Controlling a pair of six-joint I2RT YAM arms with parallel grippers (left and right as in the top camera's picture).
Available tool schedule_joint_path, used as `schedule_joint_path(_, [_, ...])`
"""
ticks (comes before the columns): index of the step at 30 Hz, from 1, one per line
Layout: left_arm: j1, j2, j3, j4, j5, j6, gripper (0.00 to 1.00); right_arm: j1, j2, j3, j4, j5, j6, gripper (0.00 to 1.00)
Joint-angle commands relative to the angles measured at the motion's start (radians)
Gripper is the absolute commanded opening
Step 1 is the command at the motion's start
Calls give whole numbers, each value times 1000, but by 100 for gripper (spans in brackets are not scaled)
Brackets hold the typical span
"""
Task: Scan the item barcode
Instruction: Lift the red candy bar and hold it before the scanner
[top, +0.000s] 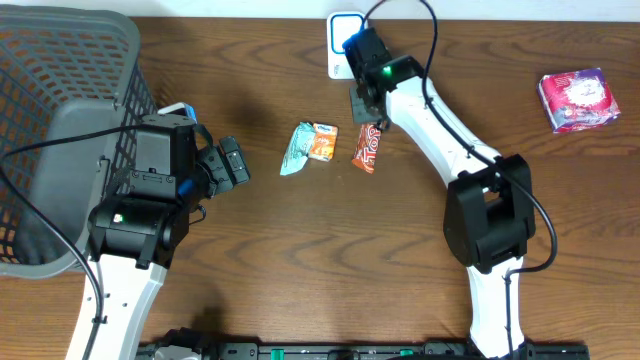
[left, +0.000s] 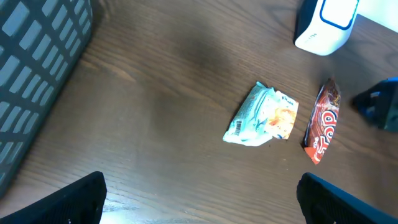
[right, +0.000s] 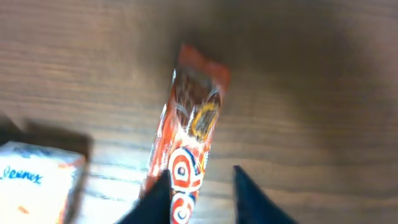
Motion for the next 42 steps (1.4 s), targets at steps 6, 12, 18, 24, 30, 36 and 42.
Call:
schedule_joint_path(6, [4,1,6,-2,-6,13,98,0,9,-192,100,-76,106,59])
schedule_joint_path(12, [4,1,6,-2,-6,13,98,4,9,-331,269,-135,106,55])
schedule_joint_path(18, [4,1,6,-2,-6,13,98,3,8,-310,255,-92,69,1])
schedule_joint_path(24, [4,1,6,-2,-6,13,98,1,-3,-109,155,-19,3,1])
schedule_joint_path(30, [4,1,6,-2,-6,13,98,1,-3,112,119,22,-31,1])
schedule_joint_path(36, [4,1,6,-2,-6,13,98,0,0,141,280,0,-37,1])
schedule_joint_path(42, [4,1,6,-2,-6,13,98,0,55,118,480,-7,-41,1])
